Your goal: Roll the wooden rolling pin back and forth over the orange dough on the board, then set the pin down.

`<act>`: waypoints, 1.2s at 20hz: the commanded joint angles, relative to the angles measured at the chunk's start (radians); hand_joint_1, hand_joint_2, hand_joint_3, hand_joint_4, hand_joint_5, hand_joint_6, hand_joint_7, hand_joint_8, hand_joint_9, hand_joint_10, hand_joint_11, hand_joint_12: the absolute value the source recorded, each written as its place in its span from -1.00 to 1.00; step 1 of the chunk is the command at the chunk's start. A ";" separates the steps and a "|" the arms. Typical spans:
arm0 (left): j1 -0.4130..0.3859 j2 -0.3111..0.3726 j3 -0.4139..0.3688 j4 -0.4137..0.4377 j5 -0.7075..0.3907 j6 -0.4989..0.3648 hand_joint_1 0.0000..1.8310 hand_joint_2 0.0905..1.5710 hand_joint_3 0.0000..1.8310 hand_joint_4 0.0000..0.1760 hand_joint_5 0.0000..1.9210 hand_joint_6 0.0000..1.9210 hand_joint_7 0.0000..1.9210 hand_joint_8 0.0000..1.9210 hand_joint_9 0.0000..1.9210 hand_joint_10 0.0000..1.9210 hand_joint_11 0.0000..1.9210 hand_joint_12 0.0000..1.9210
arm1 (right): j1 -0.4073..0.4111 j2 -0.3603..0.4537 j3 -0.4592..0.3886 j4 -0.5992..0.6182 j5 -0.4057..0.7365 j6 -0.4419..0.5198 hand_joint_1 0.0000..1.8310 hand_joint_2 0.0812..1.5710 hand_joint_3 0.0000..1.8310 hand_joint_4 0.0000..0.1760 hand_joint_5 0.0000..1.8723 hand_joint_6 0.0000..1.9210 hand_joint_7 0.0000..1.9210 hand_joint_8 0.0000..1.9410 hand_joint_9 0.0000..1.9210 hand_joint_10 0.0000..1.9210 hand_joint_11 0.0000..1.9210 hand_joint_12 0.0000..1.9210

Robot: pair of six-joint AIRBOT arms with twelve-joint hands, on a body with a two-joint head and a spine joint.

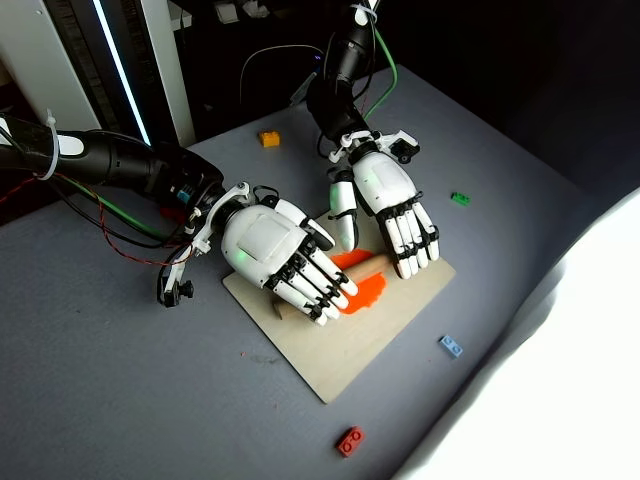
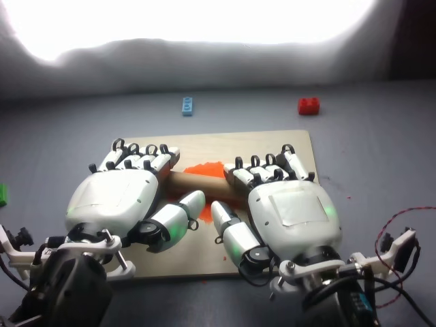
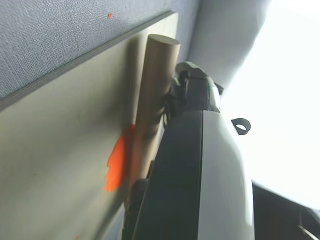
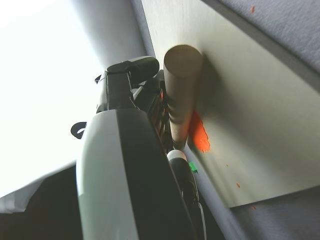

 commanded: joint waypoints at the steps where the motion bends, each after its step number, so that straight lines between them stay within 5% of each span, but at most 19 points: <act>1: 0.003 0.009 -0.002 0.052 -0.116 -0.002 -1.00 0.81 -1.00 -1.00 -0.74 -0.99 -0.66 -0.99 -0.72 -0.99 -1.00 -0.59 | -0.001 0.003 -0.005 -0.063 0.064 -0.005 -1.00 0.90 -1.00 -1.00 -0.40 -0.99 -0.46 -1.00 -0.50 -0.99 -1.00 0.05; 24: 0.066 0.012 -0.071 0.088 -0.186 -0.029 -1.00 0.81 -1.00 -1.00 -0.73 -1.00 -0.65 -1.00 -0.72 -0.99 -1.00 -0.56 | -0.020 0.011 -0.040 -0.063 0.073 -0.017 -1.00 0.90 -1.00 -1.00 -0.38 -0.99 -0.44 -0.99 -0.48 -0.99 -1.00 0.09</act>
